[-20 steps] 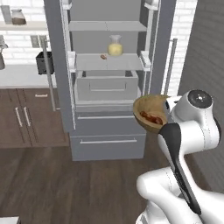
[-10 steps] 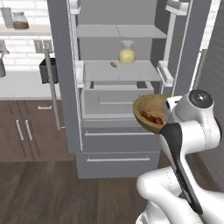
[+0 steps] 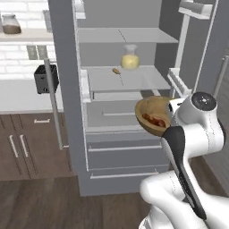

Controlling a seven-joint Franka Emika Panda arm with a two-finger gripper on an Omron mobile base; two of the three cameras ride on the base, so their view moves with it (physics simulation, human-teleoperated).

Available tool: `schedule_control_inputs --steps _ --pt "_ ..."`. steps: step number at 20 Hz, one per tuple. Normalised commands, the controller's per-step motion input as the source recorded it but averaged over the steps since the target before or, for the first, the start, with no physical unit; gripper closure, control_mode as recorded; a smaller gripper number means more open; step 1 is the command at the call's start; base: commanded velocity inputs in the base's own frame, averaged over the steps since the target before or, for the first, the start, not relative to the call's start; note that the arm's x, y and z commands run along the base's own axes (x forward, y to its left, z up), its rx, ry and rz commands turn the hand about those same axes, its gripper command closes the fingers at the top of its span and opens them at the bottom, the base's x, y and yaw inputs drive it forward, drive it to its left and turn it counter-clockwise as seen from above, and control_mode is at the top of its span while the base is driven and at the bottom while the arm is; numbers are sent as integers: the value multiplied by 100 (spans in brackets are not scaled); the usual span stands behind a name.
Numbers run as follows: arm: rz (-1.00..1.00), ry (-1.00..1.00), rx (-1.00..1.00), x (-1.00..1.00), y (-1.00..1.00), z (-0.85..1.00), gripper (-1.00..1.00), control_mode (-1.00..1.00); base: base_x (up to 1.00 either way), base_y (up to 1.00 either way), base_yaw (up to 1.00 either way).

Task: Pick the chicken drumstick and sweet potato from their plates and place them in the bowl. Then put the bowl in the fridge.

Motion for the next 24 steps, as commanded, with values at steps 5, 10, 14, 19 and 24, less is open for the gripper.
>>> schedule_control_inputs --steps 5,10,14,19,24 --pt "0 0 0 0 0 0 100 100 51 60 -29" --pt "0 0 0 0 0 0 100 100 15 15 -12" --pt "0 0 0 0 0 0 100 100 47 -19 -6" --pt "0 0 0 0 0 0 100 100 46 -4 0" --pt "0 0 0 0 0 0 100 100 61 -16 0"
